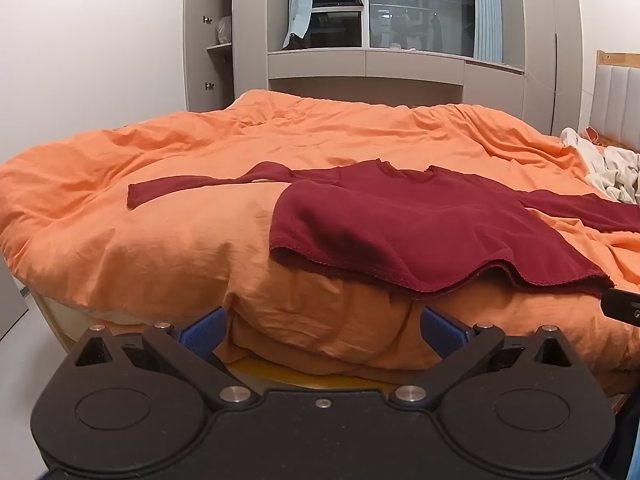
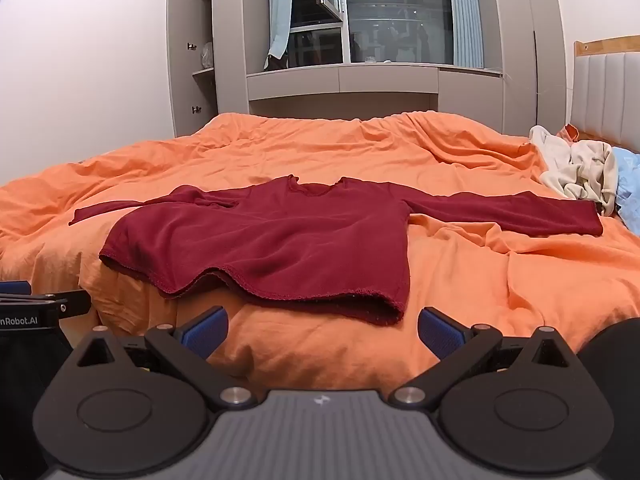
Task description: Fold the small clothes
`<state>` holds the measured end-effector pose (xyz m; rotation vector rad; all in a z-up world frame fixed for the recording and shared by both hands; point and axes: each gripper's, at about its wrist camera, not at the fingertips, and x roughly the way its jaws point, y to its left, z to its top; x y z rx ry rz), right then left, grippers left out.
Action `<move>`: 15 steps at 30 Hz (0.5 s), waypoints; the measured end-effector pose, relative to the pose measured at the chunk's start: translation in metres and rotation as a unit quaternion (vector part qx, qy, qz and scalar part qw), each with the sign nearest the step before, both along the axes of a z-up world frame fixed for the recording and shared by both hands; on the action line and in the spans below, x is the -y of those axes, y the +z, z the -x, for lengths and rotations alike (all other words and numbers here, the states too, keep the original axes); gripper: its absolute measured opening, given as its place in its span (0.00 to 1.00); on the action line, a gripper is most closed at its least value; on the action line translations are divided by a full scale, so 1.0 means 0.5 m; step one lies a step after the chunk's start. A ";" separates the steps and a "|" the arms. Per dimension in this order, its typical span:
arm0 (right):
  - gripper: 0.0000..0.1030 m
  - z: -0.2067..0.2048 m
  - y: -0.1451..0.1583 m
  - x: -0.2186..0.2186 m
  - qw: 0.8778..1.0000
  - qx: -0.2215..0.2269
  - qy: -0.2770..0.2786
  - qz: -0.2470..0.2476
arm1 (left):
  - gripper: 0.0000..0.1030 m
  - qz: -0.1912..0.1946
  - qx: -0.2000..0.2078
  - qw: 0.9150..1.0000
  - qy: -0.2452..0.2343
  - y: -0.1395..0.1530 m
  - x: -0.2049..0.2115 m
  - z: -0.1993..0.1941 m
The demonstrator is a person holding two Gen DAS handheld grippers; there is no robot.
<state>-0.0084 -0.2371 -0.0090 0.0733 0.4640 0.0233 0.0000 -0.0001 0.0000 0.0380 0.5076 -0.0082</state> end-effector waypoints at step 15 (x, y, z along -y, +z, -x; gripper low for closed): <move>1.00 0.000 -0.003 0.001 1.000 -0.002 -0.001 -0.001 | 1.00 0.001 -0.003 1.000 0.000 0.001 -0.001 0.002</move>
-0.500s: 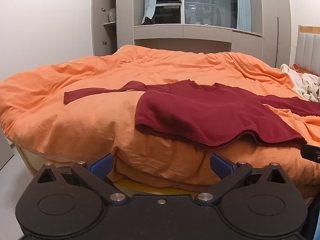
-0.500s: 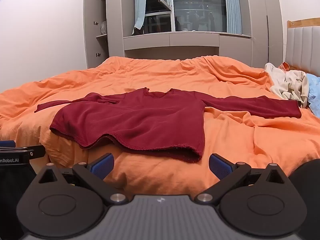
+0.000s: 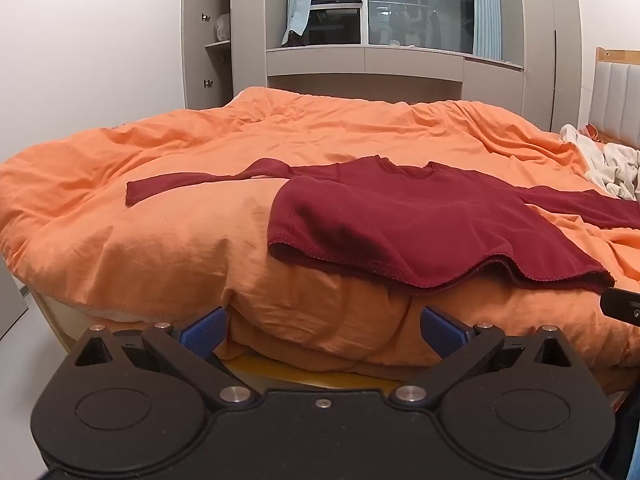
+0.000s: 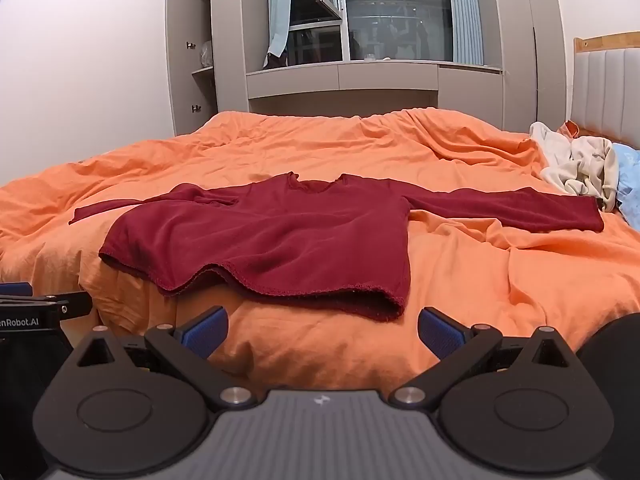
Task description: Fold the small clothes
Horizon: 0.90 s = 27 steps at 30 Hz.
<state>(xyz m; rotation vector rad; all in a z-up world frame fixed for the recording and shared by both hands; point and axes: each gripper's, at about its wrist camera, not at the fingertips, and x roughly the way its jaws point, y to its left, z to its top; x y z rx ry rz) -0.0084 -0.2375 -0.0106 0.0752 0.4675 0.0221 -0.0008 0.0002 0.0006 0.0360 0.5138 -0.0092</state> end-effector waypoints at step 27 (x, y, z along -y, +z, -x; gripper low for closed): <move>1.00 -0.012 -0.014 0.005 1.000 -0.005 -0.001 -0.006 | 1.00 -0.003 -0.014 1.000 -0.006 -0.018 0.006 -0.019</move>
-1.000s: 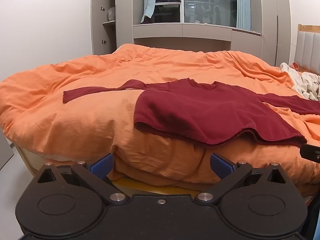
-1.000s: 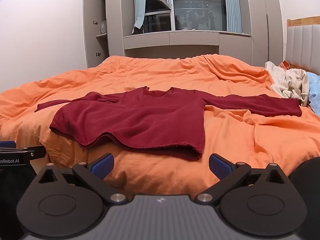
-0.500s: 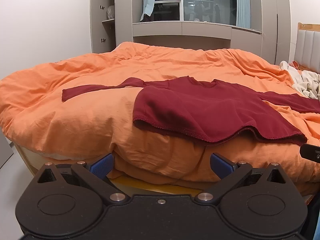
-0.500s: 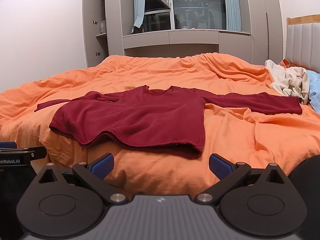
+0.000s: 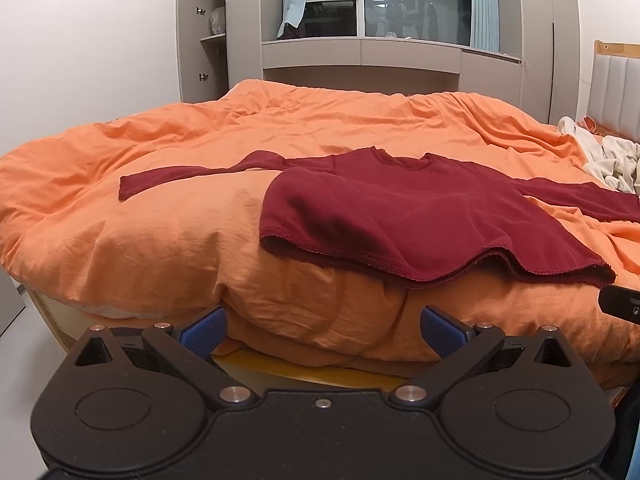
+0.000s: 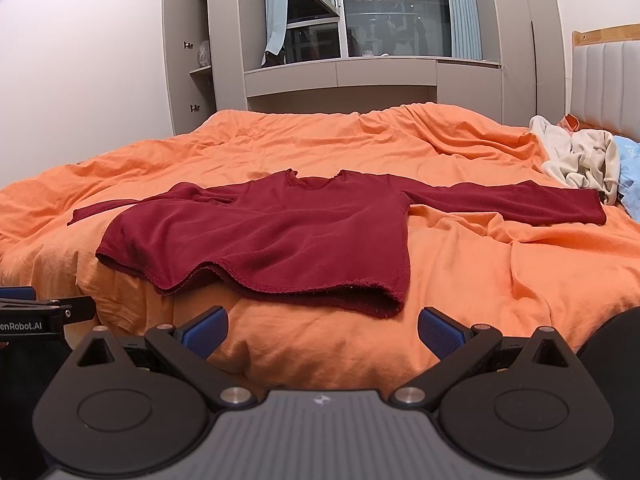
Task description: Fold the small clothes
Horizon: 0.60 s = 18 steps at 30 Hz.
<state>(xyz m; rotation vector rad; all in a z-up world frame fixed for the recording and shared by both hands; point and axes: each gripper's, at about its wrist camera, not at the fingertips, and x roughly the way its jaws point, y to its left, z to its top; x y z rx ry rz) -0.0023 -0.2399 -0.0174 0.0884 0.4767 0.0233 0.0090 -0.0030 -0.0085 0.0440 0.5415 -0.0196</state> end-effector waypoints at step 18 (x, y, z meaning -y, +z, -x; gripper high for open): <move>1.00 -0.008 -0.004 0.000 1.000 -0.007 0.002 -0.005 | 1.00 -0.002 -0.008 1.000 -0.002 -0.002 0.003 -0.007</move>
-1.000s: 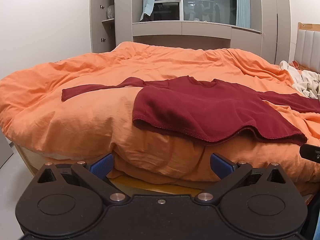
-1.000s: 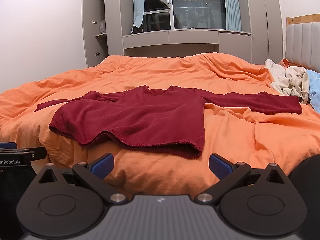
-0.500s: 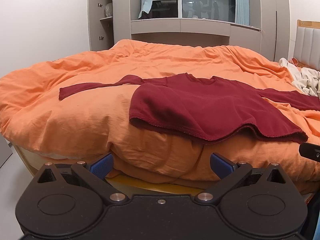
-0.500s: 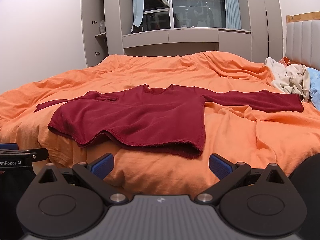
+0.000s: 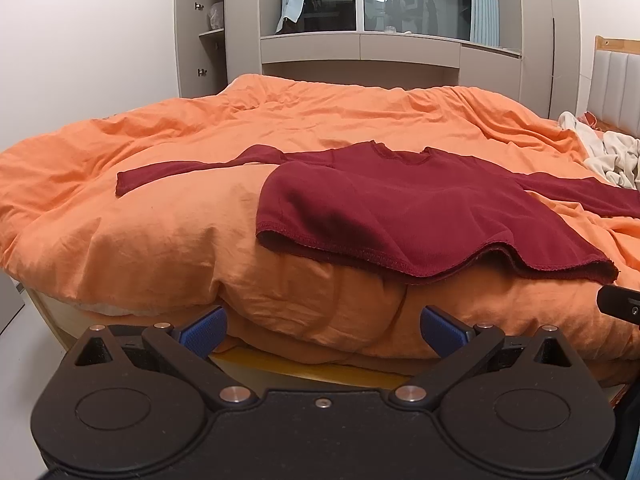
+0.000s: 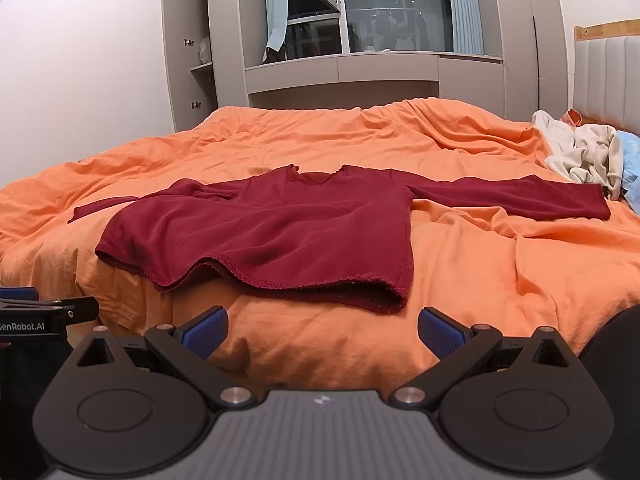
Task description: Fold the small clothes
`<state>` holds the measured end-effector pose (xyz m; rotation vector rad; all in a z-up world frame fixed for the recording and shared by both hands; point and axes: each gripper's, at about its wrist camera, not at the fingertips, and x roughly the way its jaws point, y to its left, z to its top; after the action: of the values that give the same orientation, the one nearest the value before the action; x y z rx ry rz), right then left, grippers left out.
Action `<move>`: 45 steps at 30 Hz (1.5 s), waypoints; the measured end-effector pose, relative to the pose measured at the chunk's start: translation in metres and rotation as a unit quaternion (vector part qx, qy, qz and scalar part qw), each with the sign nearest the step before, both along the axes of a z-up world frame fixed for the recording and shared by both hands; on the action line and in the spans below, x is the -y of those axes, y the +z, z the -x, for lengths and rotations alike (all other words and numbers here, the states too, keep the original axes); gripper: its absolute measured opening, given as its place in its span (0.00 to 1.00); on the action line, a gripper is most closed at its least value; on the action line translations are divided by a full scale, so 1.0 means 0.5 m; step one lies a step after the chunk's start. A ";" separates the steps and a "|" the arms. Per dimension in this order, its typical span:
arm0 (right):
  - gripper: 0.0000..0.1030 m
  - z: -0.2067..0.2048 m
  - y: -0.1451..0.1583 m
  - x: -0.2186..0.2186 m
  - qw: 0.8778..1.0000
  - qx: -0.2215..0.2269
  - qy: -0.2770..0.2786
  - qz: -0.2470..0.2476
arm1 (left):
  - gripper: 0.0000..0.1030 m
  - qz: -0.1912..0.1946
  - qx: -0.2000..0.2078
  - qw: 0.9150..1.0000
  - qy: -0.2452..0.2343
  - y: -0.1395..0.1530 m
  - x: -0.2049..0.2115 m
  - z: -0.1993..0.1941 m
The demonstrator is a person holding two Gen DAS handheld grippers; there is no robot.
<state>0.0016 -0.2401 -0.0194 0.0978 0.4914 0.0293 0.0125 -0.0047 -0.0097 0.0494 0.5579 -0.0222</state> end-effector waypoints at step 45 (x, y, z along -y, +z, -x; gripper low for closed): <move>1.00 -0.244 0.080 0.207 0.993 -0.041 -0.096 -0.057 | 1.00 -0.004 -0.024 1.000 -0.016 0.111 0.101 -0.233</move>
<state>0.1237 -0.3437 0.0207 0.2577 0.5612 -0.1353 0.1287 -0.0551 0.0456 0.0665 0.6046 -0.0526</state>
